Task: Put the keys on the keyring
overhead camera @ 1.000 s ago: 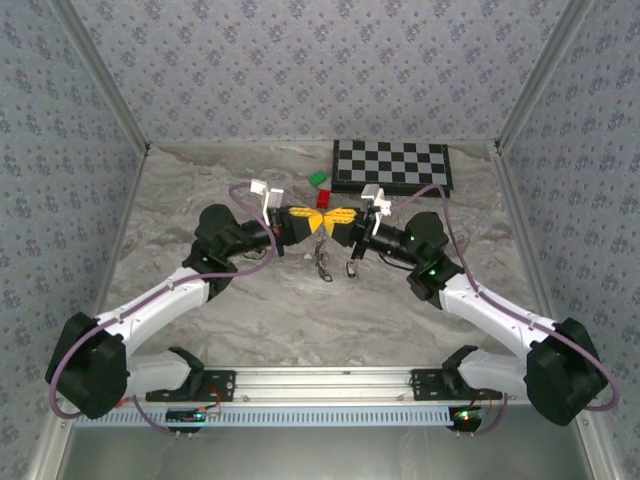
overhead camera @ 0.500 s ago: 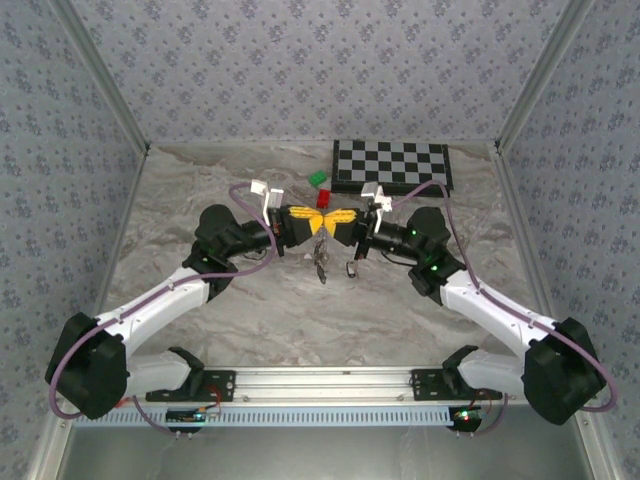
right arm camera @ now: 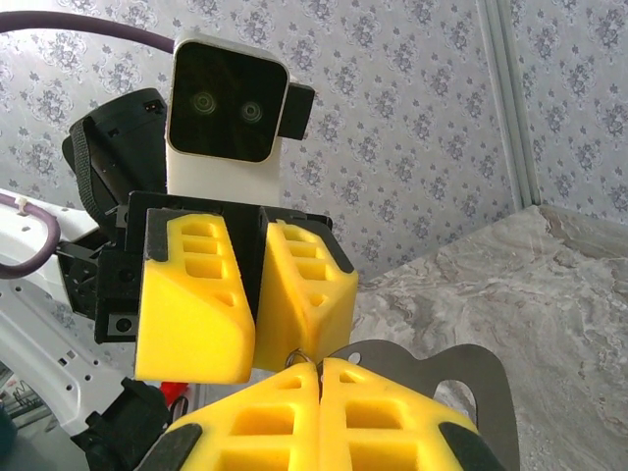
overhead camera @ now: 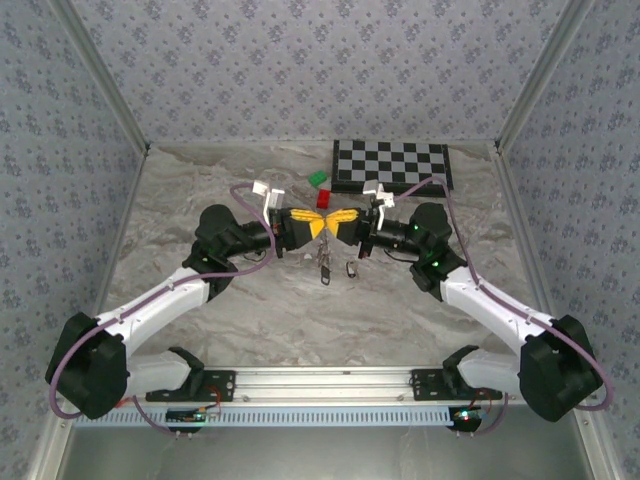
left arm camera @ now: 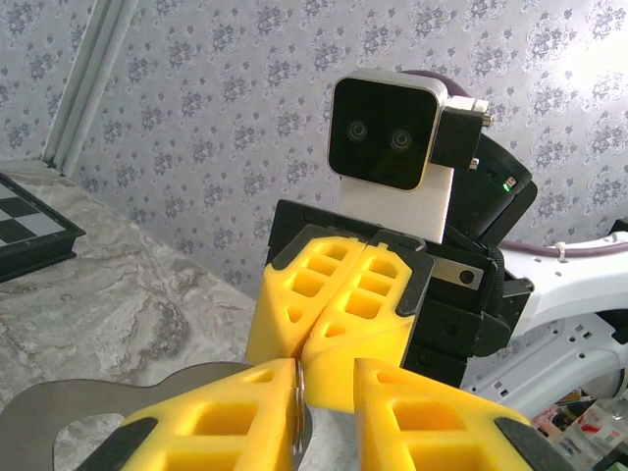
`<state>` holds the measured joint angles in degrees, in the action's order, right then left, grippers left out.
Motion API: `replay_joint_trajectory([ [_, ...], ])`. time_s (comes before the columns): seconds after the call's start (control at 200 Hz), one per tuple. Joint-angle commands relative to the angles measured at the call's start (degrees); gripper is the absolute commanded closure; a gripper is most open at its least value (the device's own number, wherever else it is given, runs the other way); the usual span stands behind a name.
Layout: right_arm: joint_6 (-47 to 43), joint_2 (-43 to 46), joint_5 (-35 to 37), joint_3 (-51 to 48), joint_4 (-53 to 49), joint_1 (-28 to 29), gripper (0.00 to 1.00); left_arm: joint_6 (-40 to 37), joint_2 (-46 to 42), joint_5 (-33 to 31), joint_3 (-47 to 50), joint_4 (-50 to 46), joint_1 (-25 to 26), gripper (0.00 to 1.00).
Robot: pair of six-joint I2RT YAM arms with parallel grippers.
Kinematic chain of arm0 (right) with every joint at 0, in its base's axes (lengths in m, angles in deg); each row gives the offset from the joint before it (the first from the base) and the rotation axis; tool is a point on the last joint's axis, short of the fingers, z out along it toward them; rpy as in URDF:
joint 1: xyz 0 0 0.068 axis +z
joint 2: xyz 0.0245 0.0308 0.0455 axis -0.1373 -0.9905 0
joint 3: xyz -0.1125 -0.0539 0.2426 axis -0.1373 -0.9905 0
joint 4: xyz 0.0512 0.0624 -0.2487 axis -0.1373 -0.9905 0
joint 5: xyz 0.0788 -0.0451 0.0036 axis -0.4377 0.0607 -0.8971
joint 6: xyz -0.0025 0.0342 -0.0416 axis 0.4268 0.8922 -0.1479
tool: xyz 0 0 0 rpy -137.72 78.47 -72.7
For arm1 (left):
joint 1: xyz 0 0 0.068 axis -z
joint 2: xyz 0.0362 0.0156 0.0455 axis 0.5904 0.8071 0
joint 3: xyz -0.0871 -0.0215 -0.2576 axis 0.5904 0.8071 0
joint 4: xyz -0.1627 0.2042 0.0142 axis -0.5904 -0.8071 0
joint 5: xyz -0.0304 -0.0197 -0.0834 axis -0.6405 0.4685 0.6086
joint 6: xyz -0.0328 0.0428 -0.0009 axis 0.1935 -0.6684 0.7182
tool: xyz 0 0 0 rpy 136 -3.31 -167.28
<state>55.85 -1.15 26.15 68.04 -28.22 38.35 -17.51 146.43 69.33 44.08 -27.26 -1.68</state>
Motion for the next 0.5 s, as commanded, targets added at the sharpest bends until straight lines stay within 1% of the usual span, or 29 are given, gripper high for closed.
replay_joint_trajectory([
  [0.0, 1.0, -0.1, 0.8, 1.6, 2.8, -0.8, 1.00, 1.0, -0.1, 3.5, -1.1, 3.0, 0.2, 0.79],
  [0.18, 1.0, -0.2, 0.9, 1.6, 3.0, -0.9, 1.00, 1.4, 0.7, 4.1, -1.3, 3.5, 0.3, 0.81],
  [0.24, 1.1, -0.2, 0.9, 1.6, 2.9, -0.9, 1.00, 1.4, 0.8, 4.3, -1.2, 3.5, 0.2, 0.84],
  [0.495, 1.2, -0.2, 0.9, 1.6, 3.0, -1.0, 1.00, 1.8, 0.6, 5.2, -1.2, 4.4, 0.3, 0.86],
])
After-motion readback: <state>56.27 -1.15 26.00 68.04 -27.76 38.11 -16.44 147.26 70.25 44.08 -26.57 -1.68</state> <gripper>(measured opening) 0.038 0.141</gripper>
